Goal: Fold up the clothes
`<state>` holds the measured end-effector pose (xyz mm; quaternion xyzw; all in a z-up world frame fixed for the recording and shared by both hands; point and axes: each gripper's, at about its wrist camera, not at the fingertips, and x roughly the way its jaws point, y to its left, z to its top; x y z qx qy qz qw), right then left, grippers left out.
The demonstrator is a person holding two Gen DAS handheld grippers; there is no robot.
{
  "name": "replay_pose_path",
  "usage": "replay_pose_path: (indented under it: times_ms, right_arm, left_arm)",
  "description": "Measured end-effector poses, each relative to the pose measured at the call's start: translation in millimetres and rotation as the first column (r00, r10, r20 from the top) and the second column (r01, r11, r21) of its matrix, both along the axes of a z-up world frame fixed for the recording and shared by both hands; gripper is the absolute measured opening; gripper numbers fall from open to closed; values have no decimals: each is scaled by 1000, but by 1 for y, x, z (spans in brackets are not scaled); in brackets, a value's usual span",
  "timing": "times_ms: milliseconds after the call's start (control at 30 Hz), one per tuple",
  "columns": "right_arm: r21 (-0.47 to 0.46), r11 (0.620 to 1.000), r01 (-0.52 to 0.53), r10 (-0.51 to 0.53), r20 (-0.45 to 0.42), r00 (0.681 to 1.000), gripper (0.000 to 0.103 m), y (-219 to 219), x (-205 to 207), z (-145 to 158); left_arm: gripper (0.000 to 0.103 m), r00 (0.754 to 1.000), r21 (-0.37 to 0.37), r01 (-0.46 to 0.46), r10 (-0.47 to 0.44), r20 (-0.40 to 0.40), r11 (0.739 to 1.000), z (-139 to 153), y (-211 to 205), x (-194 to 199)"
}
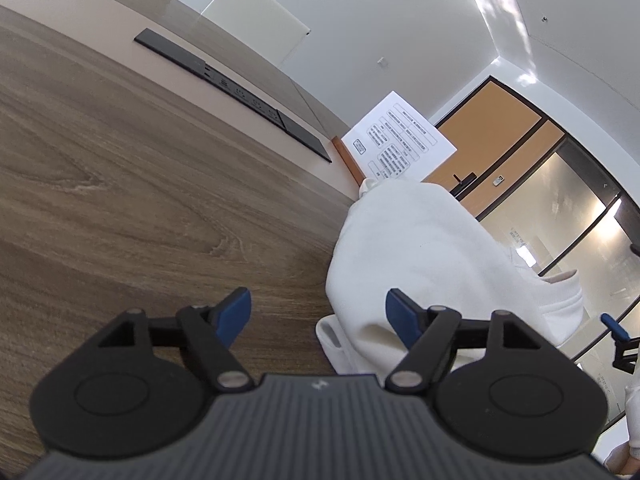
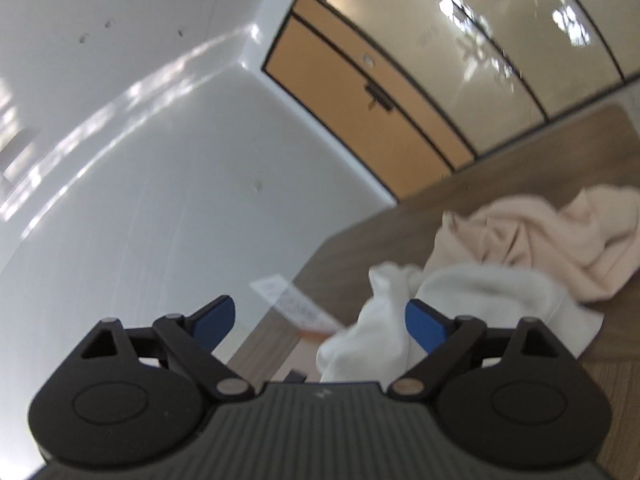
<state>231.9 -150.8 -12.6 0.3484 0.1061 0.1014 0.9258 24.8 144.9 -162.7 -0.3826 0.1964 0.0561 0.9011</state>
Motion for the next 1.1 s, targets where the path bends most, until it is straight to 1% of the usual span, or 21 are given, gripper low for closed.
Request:
replay_pose_path:
  times_ms: [67, 100, 133, 167, 200, 267, 333, 367, 433, 500, 533, 667, 733, 767, 833, 933, 967, 1000, 1033, 1067, 1100]
  right_arm:
    - [-89, 995, -53, 59, 67, 996, 99, 8, -4, 4]
    - [-141, 984, -104, 117, 87, 989, 100, 16, -8, 4]
    - [-197, 966, -169, 190, 95, 977, 100, 25, -12, 2]
    - [-257, 936, -240, 270, 90, 959, 100, 36, -15, -2]
    - [-316, 897, -310, 350, 78, 934, 100, 47, -18, -6]
    - [-414, 810, -415, 468, 30, 883, 100, 68, -24, -21]
    - [-499, 703, -507, 570, -32, 821, 100, 89, -31, -36]
    - [-540, 657, -526, 594, -59, 802, 100, 99, -36, -43]
    - [-623, 575, -530, 613, -100, 783, 100, 120, -48, -57]
    - [-676, 512, -529, 624, -130, 771, 100, 133, -61, -73]
    - [-691, 489, -533, 626, -148, 766, 100, 140, -66, -80]
    - [-705, 437, -559, 605, -230, 762, 100, 174, -71, -88]
    - [-727, 424, -539, 563, -254, 786, 100, 201, -76, -78]
    - [-743, 419, -522, 543, -256, 800, 100, 205, -66, -79]
    - [-766, 408, -496, 508, -260, 821, 100, 214, -49, -94]
    - [-765, 405, -502, 462, -302, 834, 99, 220, -42, -110]
    - [-768, 401, -498, 439, -316, 841, 94, 221, -39, -115]
    - [-774, 397, -494, 414, -329, 849, 85, 223, -36, -119]
    - [-779, 393, -489, 389, -342, 856, 80, 225, -33, -124]
    - [-789, 396, -470, 365, -334, 869, 68, 226, -34, -124]
    - [-800, 400, -447, 342, -321, 883, 49, 228, -36, -123]
  left_arm:
    - [72, 1000, 4, -2, 2, -12, 1000, -1, 0, 0]
    - [72, 1000, 8, -5, 5, -18, 1000, -1, -1, 1]
    - [72, 1000, 14, -9, 9, -22, 1000, -1, -1, 0]
    - [72, 1000, 22, -13, 14, -27, 1000, -1, -2, 0]
    - [72, 999, 31, -17, 18, -32, 999, -1, -2, 0]
    - [72, 999, 50, -28, 31, -42, 998, -1, -2, 0]
    - [72, 998, 61, -41, 44, -50, 997, -2, -1, 0]
    - [72, 997, 62, -47, 51, -54, 997, -2, 0, -1]
    - [72, 996, 53, -59, 62, -59, 997, -3, 3, -2]
    - [72, 996, 44, -66, 69, -61, 997, -4, 5, -2]
    - [72, 995, 43, -69, 71, -64, 997, -4, 6, -3]
    - [72, 994, 43, -74, 77, -71, 996, -5, 7, -4]
    - [72, 994, 44, -75, 78, -71, 996, -5, 7, -4]
    - [72, 994, 45, -76, 79, -70, 996, -4, 7, -4]
    - [72, 994, 47, -77, 80, -68, 996, -3, 7, -5]
    - [72, 995, 50, -78, 82, -65, 996, -2, 7, -5]
    - [72, 995, 50, -79, 82, -64, 996, -2, 7, -5]
    - [72, 995, 48, -79, 82, -62, 996, -1, 7, -5]
    - [72, 995, 45, -80, 83, -61, 996, -1, 8, -6]
    - [72, 995, 44, -82, 85, -58, 996, 0, 8, -6]
    - [72, 995, 43, -84, 86, -55, 996, 0, 8, -7]
